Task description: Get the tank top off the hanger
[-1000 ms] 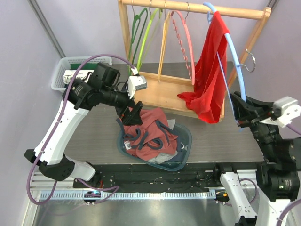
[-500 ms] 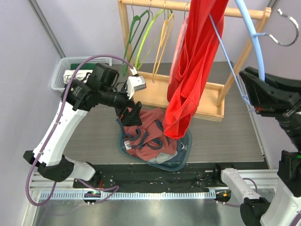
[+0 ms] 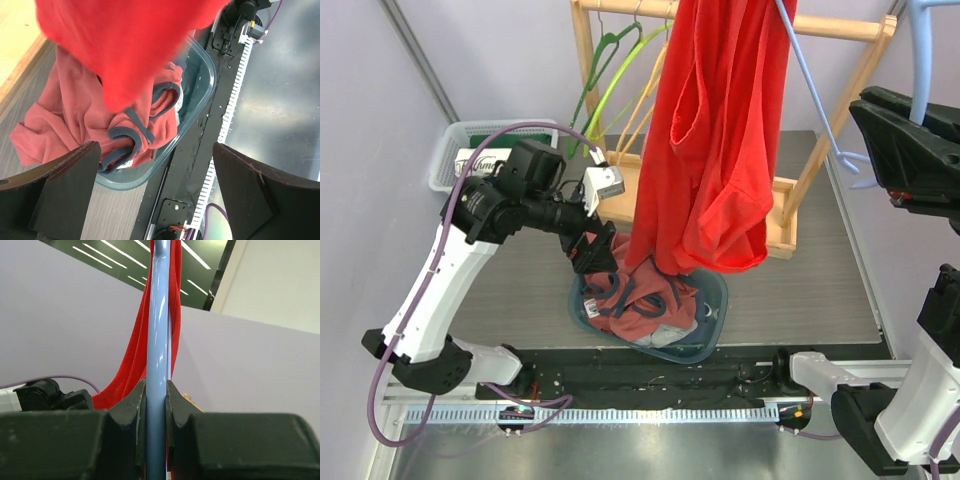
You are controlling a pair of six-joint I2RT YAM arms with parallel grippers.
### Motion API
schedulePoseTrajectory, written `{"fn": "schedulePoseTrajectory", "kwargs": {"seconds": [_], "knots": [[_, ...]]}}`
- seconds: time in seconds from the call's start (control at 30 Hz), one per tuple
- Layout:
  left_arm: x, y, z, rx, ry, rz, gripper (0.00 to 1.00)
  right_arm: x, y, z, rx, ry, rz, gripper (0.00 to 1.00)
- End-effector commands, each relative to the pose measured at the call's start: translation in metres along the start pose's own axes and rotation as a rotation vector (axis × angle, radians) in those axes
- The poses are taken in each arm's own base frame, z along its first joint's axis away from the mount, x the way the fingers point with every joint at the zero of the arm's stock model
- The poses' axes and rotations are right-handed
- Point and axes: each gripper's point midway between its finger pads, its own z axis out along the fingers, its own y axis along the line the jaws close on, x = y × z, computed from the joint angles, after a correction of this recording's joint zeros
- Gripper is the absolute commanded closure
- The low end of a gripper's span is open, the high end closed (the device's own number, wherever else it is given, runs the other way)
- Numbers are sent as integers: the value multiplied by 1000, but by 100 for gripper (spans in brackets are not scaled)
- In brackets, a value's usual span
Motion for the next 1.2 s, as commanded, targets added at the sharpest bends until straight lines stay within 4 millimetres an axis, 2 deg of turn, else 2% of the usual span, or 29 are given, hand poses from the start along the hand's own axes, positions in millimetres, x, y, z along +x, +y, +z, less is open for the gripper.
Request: {"fn": "schedulePoseTrajectory", "kwargs": {"seconds": [0.0,0.13,0.3,0.4,0.5,0.53,0.6,0.63,0.73,0.93,1.03,1.07,1.1,1.13,1.17], "knots": [[-9,-4,-8,-1,-57,11,0,-55,16,8,-63,-188,-55,99],[-10,-3,-10,-4,-63,8,0,-59,16,10,-75,-207,-41,99],[-9,1,-8,-27,-69,-24,0,-54,2,12,-17,-192,-31,99],[-10,1,-10,-29,-79,-27,0,-56,8,14,-56,-209,-9,99],[-12,2,-12,-38,-95,-45,0,-60,5,19,-68,-236,-5,99],[-13,3,-12,-41,-98,-48,1,-55,-3,25,-68,-235,20,99],[-14,2,-15,-41,-110,-51,0,-71,1,27,-84,-285,8,99],[-14,2,-16,-42,-115,-53,0,-66,-6,32,-88,-288,41,99],[-15,1,-22,-48,-132,-52,0,-75,-1,33,-122,-322,79,99],[-8,-1,-23,-45,-129,-61,0,-76,2,35,-156,-336,96,99],[-9,0,-22,-47,-132,-61,0,-70,-5,38,-135,-326,99,99],[-10,0,-22,-47,-133,-66,0,-74,-3,37,-141,-334,92,99],[-12,1,-23,-49,-138,-66,0,-67,-12,43,-131,-328,99,99],[-13,1,-23,-50,-141,-66,0,-78,-9,41,-133,-358,84,99],[-14,2,-24,-55,-143,-67,0,-82,-8,41,-139,-371,84,99]]}}
